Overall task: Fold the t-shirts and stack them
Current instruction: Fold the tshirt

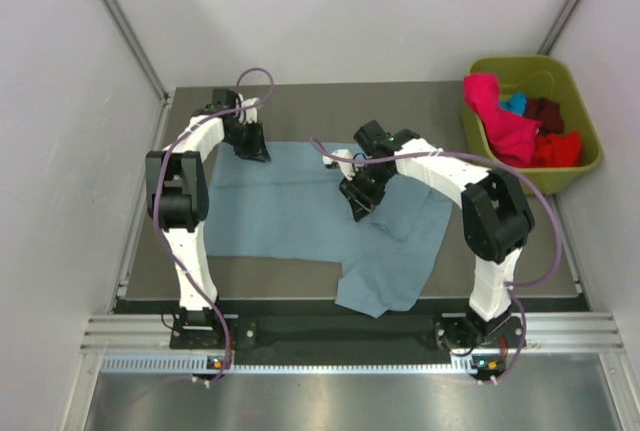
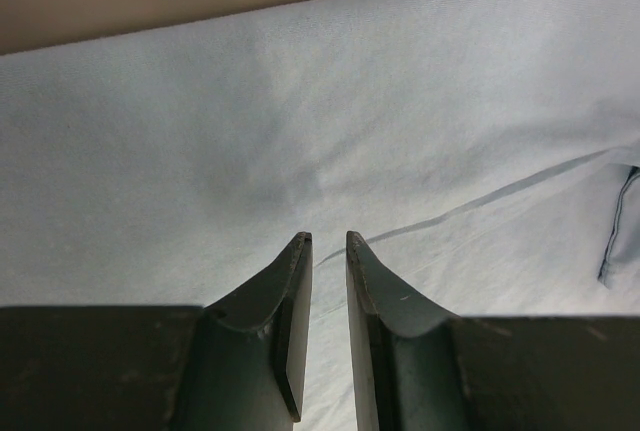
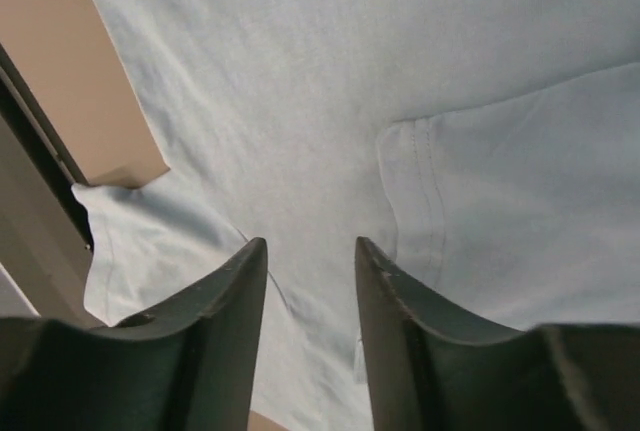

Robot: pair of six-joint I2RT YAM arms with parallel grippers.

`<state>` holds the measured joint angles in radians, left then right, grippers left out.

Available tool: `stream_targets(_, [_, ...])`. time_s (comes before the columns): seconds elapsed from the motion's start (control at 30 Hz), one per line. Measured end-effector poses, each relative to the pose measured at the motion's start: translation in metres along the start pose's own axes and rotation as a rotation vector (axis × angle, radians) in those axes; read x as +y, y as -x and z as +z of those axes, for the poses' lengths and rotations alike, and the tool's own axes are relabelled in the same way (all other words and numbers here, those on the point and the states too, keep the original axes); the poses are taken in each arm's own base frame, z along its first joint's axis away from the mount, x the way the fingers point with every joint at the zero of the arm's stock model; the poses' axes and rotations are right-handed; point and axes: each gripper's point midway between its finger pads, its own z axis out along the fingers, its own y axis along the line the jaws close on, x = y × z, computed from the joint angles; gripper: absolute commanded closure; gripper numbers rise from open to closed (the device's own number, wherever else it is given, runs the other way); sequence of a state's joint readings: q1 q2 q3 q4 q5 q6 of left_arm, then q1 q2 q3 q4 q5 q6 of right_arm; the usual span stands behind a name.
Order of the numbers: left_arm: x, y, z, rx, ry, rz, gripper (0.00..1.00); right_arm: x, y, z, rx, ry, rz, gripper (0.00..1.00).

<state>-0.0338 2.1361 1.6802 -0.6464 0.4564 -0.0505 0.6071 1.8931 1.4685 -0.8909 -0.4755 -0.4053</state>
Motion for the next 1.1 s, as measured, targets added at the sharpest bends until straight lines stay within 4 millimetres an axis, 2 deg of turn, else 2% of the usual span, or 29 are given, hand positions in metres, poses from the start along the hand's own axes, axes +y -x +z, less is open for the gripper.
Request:
stream_targets(0.03, [0.0,0.0,0.0,-0.001,0.0,0.0,0.75,0.0,0.0,0.0,-0.002,0.001,0.004,0.55])
stream_targets(0.17, [0.0,0.0,0.0,-0.001,0.0,0.0,0.75,-0.006,0.004,-0.003,-0.016,-0.021,0.024,0.55])
stream_targets(0.3, [0.0,0.001,0.0,-0.001,0.003,0.002,0.75,-0.026,0.01,-0.01,-0.049,-0.088,0.066,0.55])
stream_targets(0.4, [0.002,0.008,0.0,-0.01,0.009,0.014,0.75,-0.061,0.006,-0.027,-0.099,-0.151,0.182,0.56])
stream_targets(0.57, [0.008,0.03,0.006,-0.043,0.023,0.05,0.75,-0.151,-0.003,-0.072,-0.205,-0.305,0.38,0.58])
stream_targets(0.67, [0.014,0.031,0.014,-0.036,0.027,0.067,0.74,-0.202,-0.008,-0.091,-0.256,-0.386,0.442,0.58])
stream_targets(0.7, [0.016,0.029,0.018,-0.026,0.027,0.066,0.75,-0.214,-0.009,-0.094,-0.264,-0.4,0.455,0.59])
stream_targets(0.8, [0.023,0.02,0.032,0.004,0.017,0.052,0.75,-0.241,-0.013,-0.091,-0.272,-0.418,0.48,0.59])
stream_targets(0.83, [0.022,0.021,0.031,0.003,0.012,0.052,0.75,-0.246,-0.015,-0.087,-0.268,-0.417,0.487,0.59])
stream_targets(1.03, [0.027,0.022,0.031,0.001,0.023,0.051,0.75,-0.258,-0.039,-0.058,-0.212,-0.384,0.544,0.59])
stream_targets(1.1, [0.028,0.023,0.031,0.002,0.028,0.052,0.75,-0.26,-0.041,-0.059,-0.218,-0.385,0.561,0.58])
